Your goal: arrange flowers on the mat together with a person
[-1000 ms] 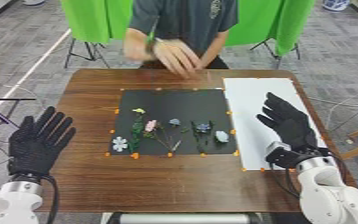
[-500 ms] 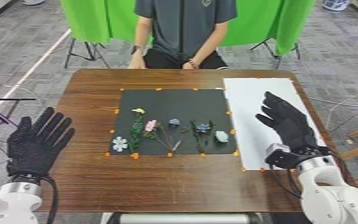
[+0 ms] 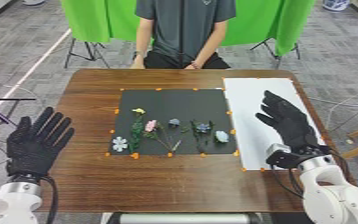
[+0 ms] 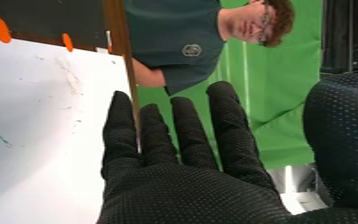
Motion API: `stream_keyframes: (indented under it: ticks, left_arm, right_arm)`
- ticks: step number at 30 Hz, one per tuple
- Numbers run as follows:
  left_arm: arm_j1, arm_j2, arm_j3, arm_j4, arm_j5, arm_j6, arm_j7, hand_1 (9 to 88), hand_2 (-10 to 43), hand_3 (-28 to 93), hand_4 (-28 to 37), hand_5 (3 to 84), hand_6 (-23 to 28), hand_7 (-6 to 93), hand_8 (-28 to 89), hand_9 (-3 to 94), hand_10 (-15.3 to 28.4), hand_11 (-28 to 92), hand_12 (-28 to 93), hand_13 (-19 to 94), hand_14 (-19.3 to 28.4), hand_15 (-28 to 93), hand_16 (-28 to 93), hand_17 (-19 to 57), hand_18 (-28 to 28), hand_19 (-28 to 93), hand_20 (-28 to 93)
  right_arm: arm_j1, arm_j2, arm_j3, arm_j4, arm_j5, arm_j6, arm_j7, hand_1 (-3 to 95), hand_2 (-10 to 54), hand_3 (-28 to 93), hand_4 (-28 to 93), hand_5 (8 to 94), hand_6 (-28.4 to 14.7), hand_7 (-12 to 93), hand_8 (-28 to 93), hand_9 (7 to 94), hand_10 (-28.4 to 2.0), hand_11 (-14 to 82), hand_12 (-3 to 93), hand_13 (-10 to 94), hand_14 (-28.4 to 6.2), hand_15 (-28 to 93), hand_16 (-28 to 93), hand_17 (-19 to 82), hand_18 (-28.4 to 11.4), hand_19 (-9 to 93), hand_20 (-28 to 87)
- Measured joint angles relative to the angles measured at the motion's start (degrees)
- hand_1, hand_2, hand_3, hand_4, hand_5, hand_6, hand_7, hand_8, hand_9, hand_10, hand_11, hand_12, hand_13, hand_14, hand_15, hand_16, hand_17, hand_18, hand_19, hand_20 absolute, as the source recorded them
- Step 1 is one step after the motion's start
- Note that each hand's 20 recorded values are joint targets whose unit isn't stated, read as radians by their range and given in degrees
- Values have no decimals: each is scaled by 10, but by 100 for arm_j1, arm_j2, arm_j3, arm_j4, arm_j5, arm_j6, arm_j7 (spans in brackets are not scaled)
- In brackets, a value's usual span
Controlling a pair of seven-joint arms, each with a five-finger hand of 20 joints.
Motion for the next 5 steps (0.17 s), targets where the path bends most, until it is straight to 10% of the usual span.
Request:
stream_keyframes:
  ticks: [5]
  left_arm:
    - [0,4,-6,0,-3,0,1,256,122,711,-283,432,63,101,-85,391,130,125,95,308,135,167,-21,-24,131,238,125]
  right_arm:
    - [2,17,-13,0,1,0,-1,195,50,788,-264,334,-30,140,-118,266,-127,51,99,170,-116,71,145,47,-130,366,86]
